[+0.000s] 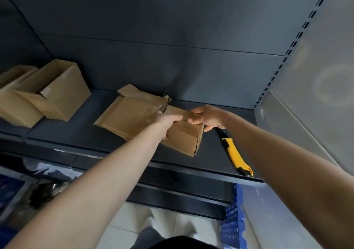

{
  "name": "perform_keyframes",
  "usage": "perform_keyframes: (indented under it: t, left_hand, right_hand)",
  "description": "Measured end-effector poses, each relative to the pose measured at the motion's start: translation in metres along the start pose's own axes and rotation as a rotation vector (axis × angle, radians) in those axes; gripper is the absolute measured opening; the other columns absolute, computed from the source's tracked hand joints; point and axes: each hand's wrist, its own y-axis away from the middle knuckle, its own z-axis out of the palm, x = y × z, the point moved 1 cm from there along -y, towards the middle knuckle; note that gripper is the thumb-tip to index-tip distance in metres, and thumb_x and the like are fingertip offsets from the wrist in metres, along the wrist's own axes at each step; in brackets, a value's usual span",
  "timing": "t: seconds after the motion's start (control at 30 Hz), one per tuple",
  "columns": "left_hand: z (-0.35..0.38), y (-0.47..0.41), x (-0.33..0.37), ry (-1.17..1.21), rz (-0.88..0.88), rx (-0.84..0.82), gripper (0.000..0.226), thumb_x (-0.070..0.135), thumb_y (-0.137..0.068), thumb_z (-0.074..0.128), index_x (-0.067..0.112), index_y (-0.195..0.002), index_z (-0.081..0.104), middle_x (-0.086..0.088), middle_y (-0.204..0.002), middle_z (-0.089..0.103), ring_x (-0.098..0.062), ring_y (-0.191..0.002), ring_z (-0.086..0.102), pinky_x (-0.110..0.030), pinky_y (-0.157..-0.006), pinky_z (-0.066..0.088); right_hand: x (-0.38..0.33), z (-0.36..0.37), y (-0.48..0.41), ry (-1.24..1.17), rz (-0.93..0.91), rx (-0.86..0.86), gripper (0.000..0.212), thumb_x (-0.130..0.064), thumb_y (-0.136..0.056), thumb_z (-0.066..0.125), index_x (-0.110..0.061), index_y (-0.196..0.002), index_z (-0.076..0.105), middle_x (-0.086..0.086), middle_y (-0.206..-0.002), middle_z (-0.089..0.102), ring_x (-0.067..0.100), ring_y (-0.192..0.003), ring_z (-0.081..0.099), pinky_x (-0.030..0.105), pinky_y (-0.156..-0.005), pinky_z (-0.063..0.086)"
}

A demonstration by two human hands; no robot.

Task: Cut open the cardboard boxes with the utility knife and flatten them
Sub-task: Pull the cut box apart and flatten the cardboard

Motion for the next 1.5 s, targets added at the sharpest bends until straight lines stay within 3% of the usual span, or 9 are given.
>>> perform_keyframes:
  t: [0.17,0.3,0.43,0.63,0.77,1.07,1.27,1.37,1.5]
  left_hand:
    - [0.008,-0.003,-0.004,0.005,-0.047,0.028,0.110,0.039,-0.043,0.078,0.027,-0.139,0.026,-0.010,-0.134,0.038,-0.035,-0.115,0.048,-0.053,-0.085,0.052]
    - [0.007,0.012,0.003,-0.069,-0.036,0.043,0.097,0.027,-0.069,0.073,0.024,-0.146,0.014,-0.015,-0.136,0.028,-0.037,-0.121,0.040,-0.050,-0.088,0.051]
    - [0.004,0.017,0.008,-0.177,-0.011,0.060,0.090,0.018,-0.078,0.064,0.026,-0.148,0.009,-0.016,-0.137,0.023,-0.038,-0.120,0.037,-0.048,-0.077,0.051]
    - [0.000,0.021,0.005,-0.198,0.054,0.154,0.070,0.017,-0.086,0.060,0.028,-0.145,0.024,-0.012,-0.136,0.024,-0.031,-0.087,0.035,-0.040,-0.065,0.047]
    - [-0.010,0.021,0.000,-0.201,0.095,0.140,0.061,0.018,-0.086,0.057,0.028,-0.141,0.034,-0.012,-0.133,0.031,-0.036,-0.103,0.049,-0.044,-0.073,0.053]
    - [-0.023,0.018,-0.004,-0.344,0.242,0.111,0.048,0.023,-0.083,0.053,0.026,-0.130,0.047,-0.007,-0.122,0.053,-0.030,-0.100,0.058,-0.045,-0.081,0.056]
    - [-0.023,0.016,0.004,-0.317,0.244,0.032,0.033,0.011,-0.085,0.051,0.016,-0.117,0.053,-0.009,-0.116,0.056,-0.028,-0.097,0.054,-0.041,-0.078,0.053]
    - [-0.020,0.016,0.010,-0.310,0.248,-0.029,0.038,0.005,-0.085,0.048,0.017,-0.120,0.055,-0.010,-0.119,0.055,-0.029,-0.103,0.052,-0.042,-0.075,0.050]
    - [-0.014,0.017,0.014,-0.243,0.280,-0.076,0.056,0.000,-0.087,0.043,0.024,-0.137,0.049,-0.006,-0.135,0.049,-0.027,-0.117,0.047,-0.044,-0.095,0.045]
  right_hand:
    - [-0.004,0.006,0.007,0.030,-0.019,0.023,0.054,-0.025,-0.093,0.061,-0.026,-0.143,0.042,0.003,-0.127,0.055,0.025,-0.112,0.055,0.044,-0.089,0.055]
    - [-0.004,0.012,0.013,0.056,-0.032,0.075,0.054,-0.026,-0.094,0.059,-0.033,-0.144,0.040,0.006,-0.126,0.055,0.024,-0.107,0.056,0.046,-0.087,0.056]
    - [-0.006,0.021,0.023,0.085,-0.049,0.094,0.051,-0.028,-0.096,0.055,-0.044,-0.142,0.038,0.004,-0.130,0.052,0.024,-0.104,0.057,0.043,-0.082,0.058]
    - [-0.011,0.037,0.035,0.098,-0.025,0.113,0.054,-0.030,-0.096,0.056,-0.047,-0.142,0.035,0.005,-0.144,0.043,0.026,-0.110,0.053,0.036,-0.073,0.058]
    - [-0.016,0.048,0.040,0.091,-0.010,0.119,0.059,-0.030,-0.094,0.058,-0.048,-0.144,0.032,0.004,-0.147,0.040,0.032,-0.122,0.048,0.042,-0.079,0.059]
    - [-0.025,0.053,0.041,0.104,0.017,0.091,0.066,-0.029,-0.092,0.063,-0.051,-0.143,0.027,0.004,-0.142,0.044,0.034,-0.119,0.051,0.040,-0.068,0.060]
    - [-0.023,0.047,0.037,0.101,0.025,0.027,0.074,-0.033,-0.090,0.065,-0.054,-0.144,0.019,0.006,-0.145,0.041,0.038,-0.110,0.058,0.039,-0.066,0.061]
    - [-0.023,0.041,0.036,0.087,0.048,-0.016,0.080,-0.030,-0.091,0.063,-0.054,-0.146,0.011,0.007,-0.149,0.035,0.039,-0.115,0.055,0.041,-0.066,0.061]
    - [-0.026,0.033,0.035,0.152,0.070,-0.058,0.085,-0.024,-0.094,0.059,-0.047,-0.149,-0.001,0.007,-0.146,0.033,0.037,-0.115,0.052,0.047,-0.071,0.060]
